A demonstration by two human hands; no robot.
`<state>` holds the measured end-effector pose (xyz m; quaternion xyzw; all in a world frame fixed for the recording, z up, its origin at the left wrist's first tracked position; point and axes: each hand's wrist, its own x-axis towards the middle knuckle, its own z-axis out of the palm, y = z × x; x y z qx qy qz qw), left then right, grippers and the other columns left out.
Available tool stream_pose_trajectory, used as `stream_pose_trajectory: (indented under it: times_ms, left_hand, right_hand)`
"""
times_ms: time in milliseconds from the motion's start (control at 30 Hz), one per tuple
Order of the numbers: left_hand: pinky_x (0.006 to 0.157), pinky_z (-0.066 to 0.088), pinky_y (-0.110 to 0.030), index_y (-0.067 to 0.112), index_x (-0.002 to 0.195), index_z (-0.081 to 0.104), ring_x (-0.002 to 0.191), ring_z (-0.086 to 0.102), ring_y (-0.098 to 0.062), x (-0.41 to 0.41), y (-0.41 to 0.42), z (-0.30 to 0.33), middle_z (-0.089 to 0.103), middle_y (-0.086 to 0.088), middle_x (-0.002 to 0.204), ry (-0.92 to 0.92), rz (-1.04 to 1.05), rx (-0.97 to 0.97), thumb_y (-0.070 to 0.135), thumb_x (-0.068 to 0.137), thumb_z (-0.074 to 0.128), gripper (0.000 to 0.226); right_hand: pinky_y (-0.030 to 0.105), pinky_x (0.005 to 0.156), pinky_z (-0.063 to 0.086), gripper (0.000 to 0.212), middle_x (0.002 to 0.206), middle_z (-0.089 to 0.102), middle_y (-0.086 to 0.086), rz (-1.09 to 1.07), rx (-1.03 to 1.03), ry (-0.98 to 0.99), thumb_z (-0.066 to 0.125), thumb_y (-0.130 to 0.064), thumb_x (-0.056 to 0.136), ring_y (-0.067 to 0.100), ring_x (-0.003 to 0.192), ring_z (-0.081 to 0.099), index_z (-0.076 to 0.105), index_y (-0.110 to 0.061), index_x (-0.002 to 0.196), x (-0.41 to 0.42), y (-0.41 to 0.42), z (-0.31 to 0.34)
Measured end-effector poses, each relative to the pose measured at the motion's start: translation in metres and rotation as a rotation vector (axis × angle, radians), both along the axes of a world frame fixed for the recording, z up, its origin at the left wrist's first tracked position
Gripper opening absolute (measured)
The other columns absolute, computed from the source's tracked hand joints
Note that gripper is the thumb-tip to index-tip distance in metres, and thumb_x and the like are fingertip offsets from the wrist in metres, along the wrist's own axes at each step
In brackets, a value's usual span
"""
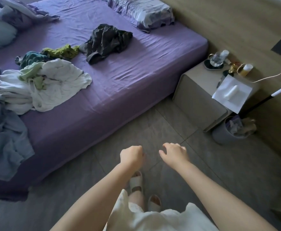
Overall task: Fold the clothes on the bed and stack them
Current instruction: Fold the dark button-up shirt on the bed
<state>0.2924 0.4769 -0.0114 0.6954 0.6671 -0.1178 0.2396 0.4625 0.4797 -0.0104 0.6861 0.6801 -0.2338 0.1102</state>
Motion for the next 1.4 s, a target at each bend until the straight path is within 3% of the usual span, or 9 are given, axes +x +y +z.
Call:
stream_pose_trajectory:
  times_ms: [233, 467, 600, 800, 1133, 1400]
  left_hand:
    - [0.066, 0.038, -0.027, 0.018, 0.094, 0.06, 0.094, 0.063, -0.027, -0.007, 0.075, -0.012, 0.067, -0.001, 0.1, 0.018, 0.015, -0.011, 0.04, 0.094, 0.041, 0.029]
    - [0.066, 0.034, -0.029, 0.022, 0.084, 0.049, 0.095, 0.063, -0.027, -0.015, 0.152, -0.011, 0.066, -0.002, 0.102, 0.016, 0.036, -0.018, 0.043, 0.094, 0.042, 0.024]
    - [0.073, 0.041, -0.03, 0.019, 0.102, 0.06, 0.101, 0.062, -0.025, -0.006, 0.191, -0.005, 0.067, 0.0, 0.107, -0.007, 0.072, -0.003, 0.047, 0.093, 0.043, 0.033]
    - [0.083, 0.046, -0.032, 0.022, 0.112, 0.062, 0.105, 0.062, -0.024, 0.011, 0.251, -0.01, 0.067, 0.001, 0.111, -0.02, 0.185, -0.009, 0.048, 0.092, 0.043, 0.037]
    - [0.08, 0.044, -0.031, 0.023, 0.109, 0.062, 0.104, 0.062, -0.021, 0.058, 0.336, -0.013, 0.068, 0.003, 0.109, -0.042, 0.426, -0.048, 0.049, 0.092, 0.042, 0.037]
    - [0.077, 0.043, -0.033, 0.021, 0.106, 0.062, 0.098, 0.063, -0.022, 0.038, 0.38, -0.007, 0.068, 0.003, 0.104, -0.022, 0.54, -0.064, 0.051, 0.093, 0.04, 0.039]
  right_hand:
    - [0.036, 0.095, 0.035, 0.041, 0.121, 0.061, 0.002, -0.047, -0.046, -0.011, 0.04, -0.044, 0.094, 0.023, 0.116, 0.05, 0.054, -0.021, 0.125, 0.009, 0.069, -0.014]
    - [0.035, 0.095, 0.035, 0.043, 0.123, 0.061, 0.001, -0.055, -0.02, -0.005, 0.041, -0.043, 0.094, 0.023, 0.118, 0.05, 0.051, -0.022, 0.129, 0.003, 0.151, -0.007]
    - [0.035, 0.096, 0.035, 0.042, 0.122, 0.061, 0.001, -0.015, -0.02, 0.004, 0.041, -0.044, 0.094, 0.022, 0.117, 0.05, 0.051, -0.022, 0.129, 0.003, 0.192, 0.0]
    - [0.035, 0.095, 0.035, 0.04, 0.122, 0.06, 0.001, 0.117, -0.046, -0.01, 0.039, -0.043, 0.095, 0.023, 0.118, 0.049, 0.052, -0.02, 0.126, 0.012, 0.266, -0.002]
    - [0.038, 0.098, 0.035, 0.042, 0.123, 0.059, 0.0, 0.418, -0.08, -0.033, 0.037, -0.045, 0.095, 0.022, 0.118, 0.05, 0.053, -0.019, 0.125, 0.04, 0.398, -0.006]
    - [0.038, 0.093, 0.038, 0.042, 0.118, 0.062, -0.001, 0.583, -0.078, -0.022, 0.039, -0.047, 0.094, 0.023, 0.112, 0.054, 0.055, -0.02, 0.122, 0.007, 0.469, -0.011]
